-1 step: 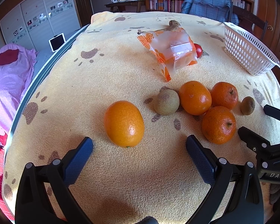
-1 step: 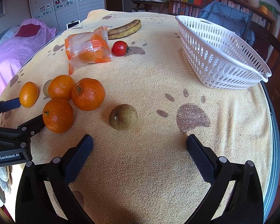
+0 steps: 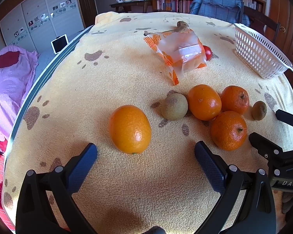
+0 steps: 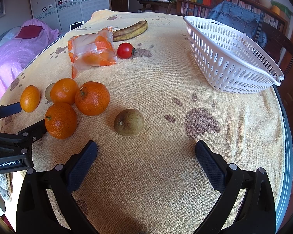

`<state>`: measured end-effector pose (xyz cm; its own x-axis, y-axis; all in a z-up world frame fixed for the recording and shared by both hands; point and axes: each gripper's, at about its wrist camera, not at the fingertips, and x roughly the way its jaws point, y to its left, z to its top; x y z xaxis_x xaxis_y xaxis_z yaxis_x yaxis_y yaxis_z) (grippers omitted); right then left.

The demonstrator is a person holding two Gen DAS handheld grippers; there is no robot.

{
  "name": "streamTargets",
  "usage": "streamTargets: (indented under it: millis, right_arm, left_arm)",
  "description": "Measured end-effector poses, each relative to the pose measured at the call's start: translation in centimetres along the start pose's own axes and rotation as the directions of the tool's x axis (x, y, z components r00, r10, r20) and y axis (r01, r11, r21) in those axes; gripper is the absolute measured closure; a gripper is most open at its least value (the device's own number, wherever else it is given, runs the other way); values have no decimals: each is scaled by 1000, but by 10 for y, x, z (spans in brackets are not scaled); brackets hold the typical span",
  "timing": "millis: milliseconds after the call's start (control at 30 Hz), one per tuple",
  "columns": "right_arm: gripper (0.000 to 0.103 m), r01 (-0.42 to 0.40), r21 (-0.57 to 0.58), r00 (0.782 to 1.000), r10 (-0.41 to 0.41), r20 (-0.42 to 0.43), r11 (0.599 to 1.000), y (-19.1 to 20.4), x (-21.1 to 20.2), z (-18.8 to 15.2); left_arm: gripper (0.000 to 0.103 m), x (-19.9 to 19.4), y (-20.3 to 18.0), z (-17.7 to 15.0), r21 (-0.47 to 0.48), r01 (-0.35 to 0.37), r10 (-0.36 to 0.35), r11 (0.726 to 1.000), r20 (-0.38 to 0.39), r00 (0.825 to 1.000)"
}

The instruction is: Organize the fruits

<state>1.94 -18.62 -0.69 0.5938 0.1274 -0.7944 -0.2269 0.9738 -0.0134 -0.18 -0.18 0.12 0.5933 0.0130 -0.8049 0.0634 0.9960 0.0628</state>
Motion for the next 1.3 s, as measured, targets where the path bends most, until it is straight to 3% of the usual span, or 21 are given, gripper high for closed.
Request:
streamTargets:
  millis: [200, 433, 633, 833, 967, 1133, 1300]
  right_arm:
    - [2, -3, 3, 1000, 3, 2, 1000, 2, 0, 1]
    - [2, -34, 20, 999, 34, 19, 999, -4, -4, -2]
    - [2, -59, 27, 998, 58, 31, 998, -5, -7, -3]
    - [2, -76, 21, 996, 75, 43, 997, -4, -10, -4]
    - [2, -81, 16, 996, 81, 44, 997, -3, -9, -4]
    - [2, -81, 8, 996, 81, 43, 997, -1, -9, -4]
    - [2, -80, 8, 996, 80, 43, 997, -1, -10, -4]
  left_arm:
    - [5, 0, 3, -1, -13, 21, -21, 1000, 4, 1000]
    - [5, -15, 21, -2, -74, 129, -124, 989, 69, 990]
    - [5, -48, 32, -5, -46, 122, -116, 991, 122, 986]
    - [5, -84, 55, -24, -33, 87, -82, 996, 118, 990]
    - [12, -97, 70, -46, -45, 33, -30, 998, 78, 997]
    - [21, -97, 75, -70, -61, 26, -24, 998, 26, 999]
    - [48, -86, 79, -84, -98, 42, -45, 994, -31, 999]
